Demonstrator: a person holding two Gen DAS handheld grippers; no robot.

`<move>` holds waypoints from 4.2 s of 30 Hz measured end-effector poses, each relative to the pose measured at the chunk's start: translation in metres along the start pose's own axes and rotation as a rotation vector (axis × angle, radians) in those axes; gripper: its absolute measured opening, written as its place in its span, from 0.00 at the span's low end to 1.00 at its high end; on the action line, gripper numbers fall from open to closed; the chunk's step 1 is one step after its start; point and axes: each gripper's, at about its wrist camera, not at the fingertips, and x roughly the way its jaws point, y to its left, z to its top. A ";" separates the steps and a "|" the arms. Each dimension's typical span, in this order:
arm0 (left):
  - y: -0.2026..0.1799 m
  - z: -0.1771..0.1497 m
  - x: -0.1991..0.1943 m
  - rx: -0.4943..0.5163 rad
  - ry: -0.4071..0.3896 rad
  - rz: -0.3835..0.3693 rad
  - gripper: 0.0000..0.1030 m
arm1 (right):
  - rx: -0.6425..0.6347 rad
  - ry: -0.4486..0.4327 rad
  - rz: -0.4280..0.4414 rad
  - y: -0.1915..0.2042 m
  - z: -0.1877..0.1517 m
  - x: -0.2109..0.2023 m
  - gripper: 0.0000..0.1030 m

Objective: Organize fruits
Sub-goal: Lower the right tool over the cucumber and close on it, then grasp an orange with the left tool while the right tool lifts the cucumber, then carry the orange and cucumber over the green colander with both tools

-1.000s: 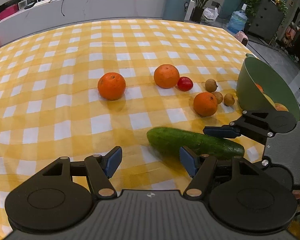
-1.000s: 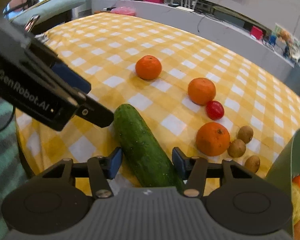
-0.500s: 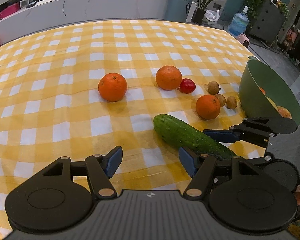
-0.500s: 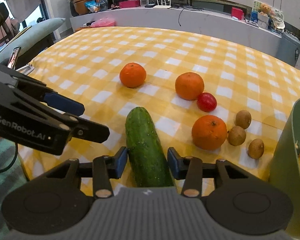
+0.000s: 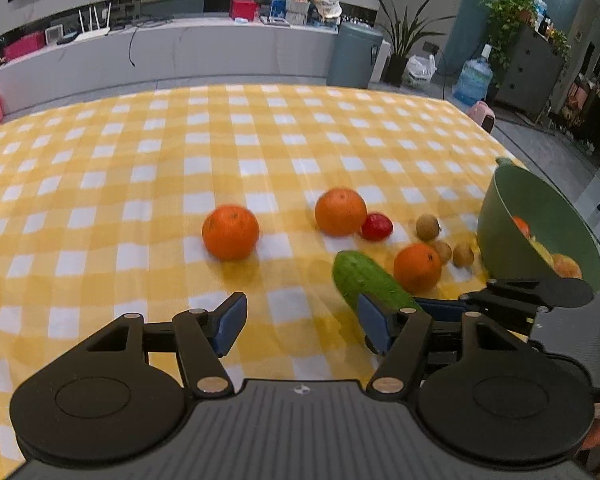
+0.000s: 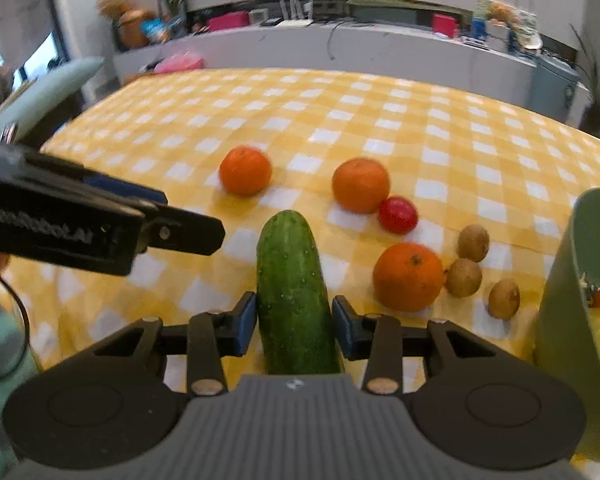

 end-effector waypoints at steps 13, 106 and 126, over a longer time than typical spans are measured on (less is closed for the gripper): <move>0.023 0.013 0.032 0.021 -0.061 0.037 0.69 | 0.125 -0.053 -0.039 -0.007 0.024 0.006 0.35; -0.041 0.027 -0.016 0.065 -0.138 -0.061 0.43 | 0.364 -0.241 0.053 -0.052 0.014 -0.083 0.34; -0.190 0.074 0.006 0.226 -0.145 -0.213 0.43 | 0.296 -0.314 -0.252 -0.184 0.002 -0.195 0.34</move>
